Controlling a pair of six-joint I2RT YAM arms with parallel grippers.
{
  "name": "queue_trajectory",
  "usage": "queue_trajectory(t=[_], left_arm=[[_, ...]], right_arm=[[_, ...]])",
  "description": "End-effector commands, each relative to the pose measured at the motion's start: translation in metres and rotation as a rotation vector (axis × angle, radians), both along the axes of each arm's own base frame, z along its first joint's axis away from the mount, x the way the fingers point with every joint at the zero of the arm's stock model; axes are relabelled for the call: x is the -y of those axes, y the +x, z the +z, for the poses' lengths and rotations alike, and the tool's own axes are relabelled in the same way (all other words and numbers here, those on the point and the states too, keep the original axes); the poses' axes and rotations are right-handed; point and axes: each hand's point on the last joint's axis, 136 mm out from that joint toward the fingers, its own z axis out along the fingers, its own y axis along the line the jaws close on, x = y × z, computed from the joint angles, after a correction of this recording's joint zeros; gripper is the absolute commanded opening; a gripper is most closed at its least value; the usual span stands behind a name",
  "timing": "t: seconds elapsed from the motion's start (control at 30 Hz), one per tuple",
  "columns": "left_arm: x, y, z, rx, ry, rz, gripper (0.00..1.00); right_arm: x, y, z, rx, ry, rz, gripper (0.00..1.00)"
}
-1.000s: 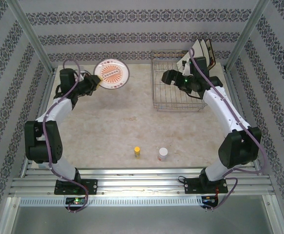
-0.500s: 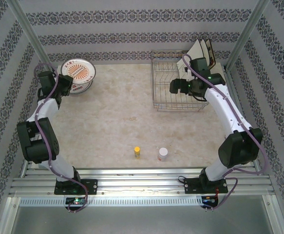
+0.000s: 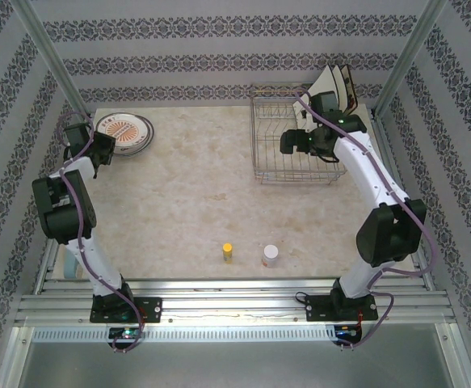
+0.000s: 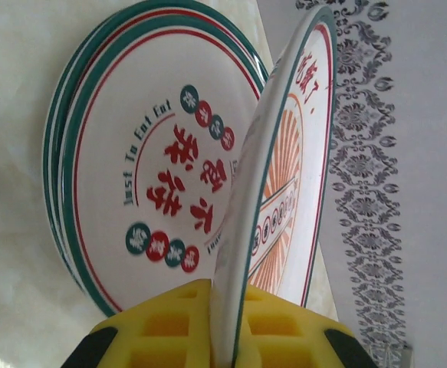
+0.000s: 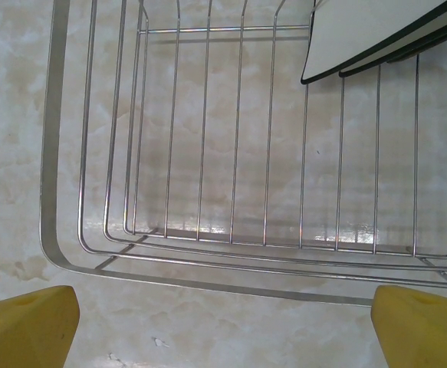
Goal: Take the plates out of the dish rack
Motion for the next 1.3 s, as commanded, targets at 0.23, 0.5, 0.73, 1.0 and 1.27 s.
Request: queue_trajectory(t=[0.23,0.5,0.73,1.0,1.27], left_arm=[[-0.018,0.027,-0.001,0.044,0.034,0.009,0.00],[-0.022,0.023,-0.013,-0.027,0.084,-0.007,0.02],[-0.021,0.020,-0.017,-0.085,0.143,-0.063,0.24],[-0.016,0.010,-0.025,-0.164,0.203,-0.146,0.37],[-0.006,-0.002,-0.028,-0.275,0.309,-0.279,0.49]], right_arm=[[-0.001,0.015,-0.001,-0.008,-0.027,0.004,0.98],[-0.004,0.019,0.000,-0.010,-0.029,0.010,0.98],[-0.006,0.020,0.002,-0.004,-0.022,0.015,0.98],[-0.008,0.019,0.005,0.002,-0.012,0.017,0.98],[-0.010,0.017,0.009,0.012,0.000,0.019,0.98]])
